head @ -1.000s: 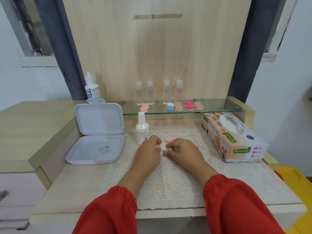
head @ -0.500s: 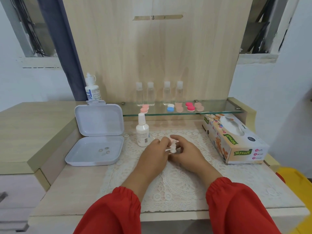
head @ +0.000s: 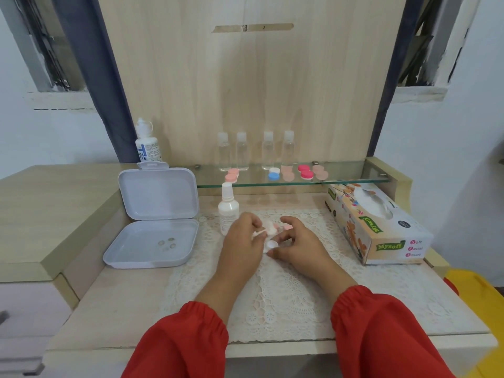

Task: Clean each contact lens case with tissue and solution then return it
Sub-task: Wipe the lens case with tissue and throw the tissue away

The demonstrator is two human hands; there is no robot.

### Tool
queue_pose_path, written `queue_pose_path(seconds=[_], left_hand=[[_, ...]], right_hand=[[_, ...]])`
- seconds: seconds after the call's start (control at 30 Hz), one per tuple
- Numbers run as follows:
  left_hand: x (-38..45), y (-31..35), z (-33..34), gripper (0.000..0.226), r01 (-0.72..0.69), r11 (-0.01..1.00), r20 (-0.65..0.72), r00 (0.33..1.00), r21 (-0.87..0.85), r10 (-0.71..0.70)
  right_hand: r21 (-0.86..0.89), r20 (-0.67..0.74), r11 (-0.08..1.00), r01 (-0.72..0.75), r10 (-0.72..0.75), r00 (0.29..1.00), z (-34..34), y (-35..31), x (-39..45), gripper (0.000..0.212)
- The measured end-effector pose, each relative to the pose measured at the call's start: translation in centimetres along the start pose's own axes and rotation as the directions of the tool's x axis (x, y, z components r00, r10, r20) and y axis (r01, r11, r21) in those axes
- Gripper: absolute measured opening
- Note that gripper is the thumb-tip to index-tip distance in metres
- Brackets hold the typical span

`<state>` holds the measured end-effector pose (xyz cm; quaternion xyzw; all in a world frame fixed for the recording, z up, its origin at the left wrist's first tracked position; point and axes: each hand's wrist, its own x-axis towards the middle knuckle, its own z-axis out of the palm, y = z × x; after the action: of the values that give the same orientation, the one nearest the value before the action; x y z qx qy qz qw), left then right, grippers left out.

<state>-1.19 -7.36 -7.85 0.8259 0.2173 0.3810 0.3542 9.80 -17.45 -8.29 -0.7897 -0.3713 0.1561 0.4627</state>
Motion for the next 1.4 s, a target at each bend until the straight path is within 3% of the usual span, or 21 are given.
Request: queue_pose_path(seconds=[0.13,0.27,0.33,0.43,0.53,0.6,0.7,0.77,0.93,1.03,1.13,1.23,1.4], left_hand=[[-0.7,0.1,0.6,0.011,-0.179,0.936,0.203,0.972,0.302,0.121],[-0.4,0.4,0.8,0.016,-0.249,0.884,0.263,0.953,0.396,0.151],[-0.4,0.5,0.9,0.014,-0.204,0.917,0.255,0.960,0.343,0.119],[0.1,0.8,0.8,0.016,0.082,0.996,0.161,0.983,0.033,-0.086],[0.5,0.1,0.1,0.022,0.145,0.979,-0.075,0.985,-0.144,-0.157],[0.4,-0.6,-0.5,0.022,0.117,0.992,-0.111,0.986,-0.052,-0.122],[0.1,-1.2,-0.6,0.023,-0.003,0.990,0.059,0.998,0.142,-0.006],[-0.3,-1.1,-0.4,0.019,-0.139,0.960,0.170,0.980,0.245,0.099],[-0.6,-1.0,-0.4,0.015,-0.257,0.921,0.180,0.961,0.294,0.210],[-0.3,-0.9,-0.3,0.028,-0.167,0.961,0.186,0.974,0.218,0.128],[0.1,-1.1,0.0,0.043,-0.026,0.975,0.184,0.983,0.220,-0.015],[0.4,-1.1,0.1,0.029,-0.029,0.949,0.185,0.982,0.315,-0.031],[0.5,0.0,-0.3,0.010,0.160,0.980,0.174,0.968,0.122,-0.179]], right_hand=[[-0.012,-0.009,1.000,0.009,-0.009,1.000,0.1,0.0,0.0,0.079],[-0.037,-0.014,0.999,0.014,-0.015,1.000,0.1,0.1,0.0,0.077],[-0.055,-0.018,0.998,0.018,-0.019,1.000,0.1,0.0,0.0,0.075],[-0.059,-0.009,0.998,0.018,-0.019,1.000,0.1,-0.1,-0.1,0.073],[-0.059,0.004,0.998,0.029,-0.029,1.000,0.0,-0.1,-0.1,0.069],[-0.101,0.011,0.994,0.052,-0.051,0.999,0.0,0.0,-0.1,0.057],[-0.253,0.035,0.961,0.110,-0.104,0.994,0.0,0.2,-0.1,0.034],[-0.262,0.029,0.958,0.120,-0.116,0.993,0.1,0.1,0.0,0.027],[-0.214,-0.009,0.972,0.094,-0.099,0.995,0.0,-0.2,-0.1,0.022],[-0.188,0.014,0.977,0.100,-0.099,0.995,-0.1,-0.3,-0.2,0.034],[-0.116,0.008,0.990,0.079,-0.078,0.997,-0.2,-0.3,-0.5,0.031],[-0.080,-0.009,0.995,0.059,-0.060,0.998,-0.2,0.0,-0.5,0.029],[0.143,0.006,0.989,0.030,-0.032,0.999,-0.2,-0.1,-0.6,0.034]])
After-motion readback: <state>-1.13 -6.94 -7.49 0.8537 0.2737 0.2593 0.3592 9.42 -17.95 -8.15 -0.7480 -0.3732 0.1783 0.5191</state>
